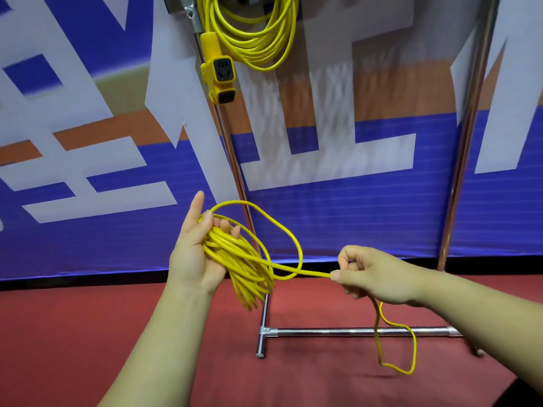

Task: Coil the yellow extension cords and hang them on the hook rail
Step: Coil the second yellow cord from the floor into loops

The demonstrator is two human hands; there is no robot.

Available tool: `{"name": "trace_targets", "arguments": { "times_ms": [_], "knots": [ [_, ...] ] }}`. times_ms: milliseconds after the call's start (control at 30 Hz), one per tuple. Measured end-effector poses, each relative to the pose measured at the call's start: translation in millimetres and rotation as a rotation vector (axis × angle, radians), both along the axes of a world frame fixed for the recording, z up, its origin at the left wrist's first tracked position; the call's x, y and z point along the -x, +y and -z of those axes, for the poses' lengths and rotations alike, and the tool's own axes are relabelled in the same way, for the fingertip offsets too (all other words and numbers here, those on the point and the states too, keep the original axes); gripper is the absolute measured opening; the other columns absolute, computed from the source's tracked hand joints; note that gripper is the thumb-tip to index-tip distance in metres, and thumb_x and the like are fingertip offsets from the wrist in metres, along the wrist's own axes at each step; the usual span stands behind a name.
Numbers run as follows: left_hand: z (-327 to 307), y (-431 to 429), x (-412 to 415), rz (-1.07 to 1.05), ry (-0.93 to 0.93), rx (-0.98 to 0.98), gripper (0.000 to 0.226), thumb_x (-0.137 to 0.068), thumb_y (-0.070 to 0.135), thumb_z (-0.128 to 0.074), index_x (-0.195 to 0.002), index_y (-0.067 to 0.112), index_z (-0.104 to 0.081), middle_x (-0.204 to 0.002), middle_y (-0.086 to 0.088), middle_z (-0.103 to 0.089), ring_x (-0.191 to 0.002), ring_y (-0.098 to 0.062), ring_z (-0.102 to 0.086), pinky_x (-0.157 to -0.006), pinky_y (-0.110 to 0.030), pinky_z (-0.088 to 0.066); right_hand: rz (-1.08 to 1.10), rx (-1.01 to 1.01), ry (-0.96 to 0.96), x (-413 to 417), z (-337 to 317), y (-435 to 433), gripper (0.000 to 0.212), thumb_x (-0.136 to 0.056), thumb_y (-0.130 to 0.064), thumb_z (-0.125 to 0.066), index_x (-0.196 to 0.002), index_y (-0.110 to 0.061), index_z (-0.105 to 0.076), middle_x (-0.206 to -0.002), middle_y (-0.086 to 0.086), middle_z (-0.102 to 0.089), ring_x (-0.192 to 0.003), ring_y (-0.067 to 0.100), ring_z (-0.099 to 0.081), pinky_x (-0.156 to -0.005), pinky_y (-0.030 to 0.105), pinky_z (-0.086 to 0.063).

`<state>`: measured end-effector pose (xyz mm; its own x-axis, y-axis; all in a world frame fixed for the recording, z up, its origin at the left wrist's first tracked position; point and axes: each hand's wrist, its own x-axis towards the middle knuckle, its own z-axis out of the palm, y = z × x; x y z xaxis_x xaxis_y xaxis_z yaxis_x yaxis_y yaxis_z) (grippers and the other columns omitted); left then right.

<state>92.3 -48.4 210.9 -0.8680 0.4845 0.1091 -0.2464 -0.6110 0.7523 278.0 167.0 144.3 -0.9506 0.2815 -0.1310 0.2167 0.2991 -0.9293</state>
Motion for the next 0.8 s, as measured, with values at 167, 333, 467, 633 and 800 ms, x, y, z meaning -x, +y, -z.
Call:
{"name": "trace_targets", "arguments": {
  "times_ms": [167, 333, 467, 633, 800],
  "knots": [
    [4.9, 6.4, -12.1, 0.170, 0.018, 0.092, 0.028, -0.082, 0.006, -0.060, -0.096, 0.022, -0.078, -0.076, -0.005, -0.053, -0.050, -0.009, -0.049, -0.047, -0.025, -0.049, 0.193, -0.083, 0.034, 4.6, -1.6, 0.1, 0.034, -0.083, -0.030, -0.079, -0.077, -0.014, -0.050, -0.057, 0.001, -0.058, -0.055, 0.020, -0.044, -0.055, 0.032, -0.037],
    [17.5, 25.9, -39.9, 0.235, 0.280, 0.536, 0.021, -0.089, -0.002, -0.065, -0.097, 0.012, -0.078, -0.071, -0.011, -0.048, -0.045, -0.014, -0.040, -0.043, -0.027, -0.043, 0.291, 0.269, 0.217, 8.1, -21.6, -3.2, 0.014, -0.091, -0.002, -0.065, -0.083, -0.009, -0.055, -0.072, 0.014, -0.066, -0.055, 0.018, -0.049, -0.056, 0.031, -0.042],
    [30.3, 36.9, -55.4, 0.296, 0.343, 0.731, 0.021, -0.089, 0.010, -0.075, -0.106, 0.022, -0.079, -0.070, -0.013, -0.046, -0.047, -0.017, -0.040, -0.046, -0.028, -0.043, 0.215, 0.361, 0.298, 1.2, -38.9, -6.4, 0.013, -0.093, 0.003, -0.060, -0.087, -0.007, -0.057, -0.080, 0.016, -0.072, -0.063, 0.013, -0.061, -0.066, 0.022, -0.055],
    [39.6, 45.5, -63.1, 0.401, 0.399, 0.823, 0.021, -0.089, 0.018, -0.076, -0.109, 0.024, -0.078, -0.067, -0.012, -0.045, -0.047, -0.018, -0.040, -0.048, -0.029, -0.043, 0.200, 0.290, 0.359, -4.6, -44.8, -2.9, 0.013, -0.092, 0.001, -0.065, -0.088, -0.008, -0.057, -0.083, 0.017, -0.075, -0.064, 0.014, -0.062, -0.065, 0.021, -0.053],
    [44.0, 55.5, -70.7, 0.472, 0.420, 0.808, 0.013, -0.090, 0.020, -0.074, -0.101, 0.013, -0.077, -0.059, -0.008, -0.043, -0.044, -0.016, -0.040, -0.045, -0.027, -0.043, 0.203, 0.269, 0.405, -4.9, -48.2, 2.0, 0.012, -0.092, 0.001, -0.064, -0.089, -0.008, -0.056, -0.082, 0.015, -0.075, -0.062, 0.014, -0.063, -0.061, 0.020, -0.052]
  ]
}}
